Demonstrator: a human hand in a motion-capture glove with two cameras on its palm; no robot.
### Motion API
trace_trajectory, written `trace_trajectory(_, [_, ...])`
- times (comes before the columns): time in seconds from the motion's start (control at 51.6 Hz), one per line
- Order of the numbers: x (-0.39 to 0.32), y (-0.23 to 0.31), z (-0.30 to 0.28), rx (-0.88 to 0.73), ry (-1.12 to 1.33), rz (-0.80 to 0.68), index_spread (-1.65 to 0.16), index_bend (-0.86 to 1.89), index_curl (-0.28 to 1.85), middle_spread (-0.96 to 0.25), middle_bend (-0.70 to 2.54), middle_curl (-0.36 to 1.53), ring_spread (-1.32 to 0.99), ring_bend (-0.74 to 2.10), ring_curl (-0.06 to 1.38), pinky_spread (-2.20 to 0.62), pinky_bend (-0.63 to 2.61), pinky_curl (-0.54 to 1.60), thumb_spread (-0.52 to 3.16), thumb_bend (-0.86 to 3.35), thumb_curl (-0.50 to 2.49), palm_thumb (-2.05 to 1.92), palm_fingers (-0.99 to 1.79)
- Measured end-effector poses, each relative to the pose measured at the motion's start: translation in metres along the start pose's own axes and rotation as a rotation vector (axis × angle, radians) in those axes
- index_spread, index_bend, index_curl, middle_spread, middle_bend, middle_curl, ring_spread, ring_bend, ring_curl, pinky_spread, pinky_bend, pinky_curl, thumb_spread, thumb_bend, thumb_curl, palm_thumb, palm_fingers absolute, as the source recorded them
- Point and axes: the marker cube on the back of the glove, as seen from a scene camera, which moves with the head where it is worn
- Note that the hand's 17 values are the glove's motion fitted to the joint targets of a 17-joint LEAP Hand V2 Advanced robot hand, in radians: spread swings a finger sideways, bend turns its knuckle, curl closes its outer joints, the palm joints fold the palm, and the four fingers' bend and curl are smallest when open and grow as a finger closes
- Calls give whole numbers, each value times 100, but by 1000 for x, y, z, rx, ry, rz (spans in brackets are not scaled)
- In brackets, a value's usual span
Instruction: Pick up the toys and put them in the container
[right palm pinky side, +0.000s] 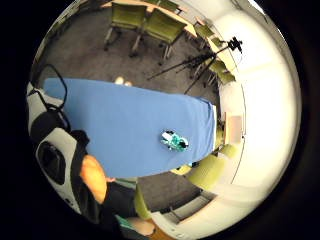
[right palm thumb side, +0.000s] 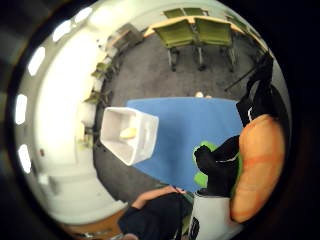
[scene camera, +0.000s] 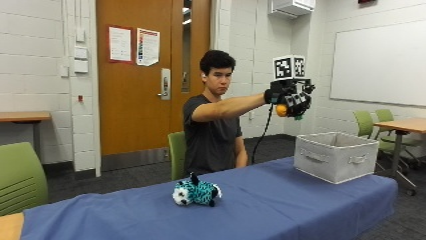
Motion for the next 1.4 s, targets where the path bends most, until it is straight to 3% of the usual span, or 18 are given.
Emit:
trace_trajectory(0.213, [-156,-6,-31,41,-96,-415,-38,33,134,-36,92,69,-42,114,54,-47,85,40,53,16,99,57,115])
trace_trajectory(0.465, [-306,-16,-6,32,-7,-490,-38,30,140,-35,92,70,-42,113,53,-47,85,39,52,16,108,56,116])
trace_trajectory(0.543, [-338,-19,2,29,-2,-444,-38,29,141,-36,91,70,-42,113,53,-47,84,39,52,16,110,56,116])
trace_trajectory(0.64, [-297,-45,16,26,-71,-469,-38,27,142,-35,91,69,-42,113,53,-47,85,39,52,15,113,55,116])
trace_trajectory(0.756, [-287,-53,29,-2,-122,-361,-38,27,143,-36,91,70,-42,113,53,-47,82,38,54,12,115,50,113])
trace_trajectory(0.795, [-287,-52,32,-32,-125,-354,-38,11,138,-34,79,66,-42,112,51,-42,86,39,76,-6,103,21,90])
trace_trajectory(0.872, [-288,-45,35,-44,-94,-414,-37,-8,126,-26,56,61,-37,110,55,-36,105,48,83,-18,86,-12,24])
trace_trajectory(1.008, [-351,-13,26,-9,-89,-425,-34,-2,104,-19,58,58,-33,109,47,-28,111,45,89,-16,66,-19,12])
trace_trajectory(1.124, [-301,-18,25,35,46,-311,-32,4,90,-15,60,57,-31,110,44,-25,112,43,91,-14,54,-18,8])
trace_trajectory(1.221, [-264,-4,15,31,-46,-367,-30,10,83,-16,61,56,-31,106,42,-23,112,42,92,-13,46,-17,3])
trace_trajectory(1.395, [-158,7,13,92,99,-253,-27,14,73,-15,63,54,-33,96,38,-23,108,39,93,-13,35,-17,-1])
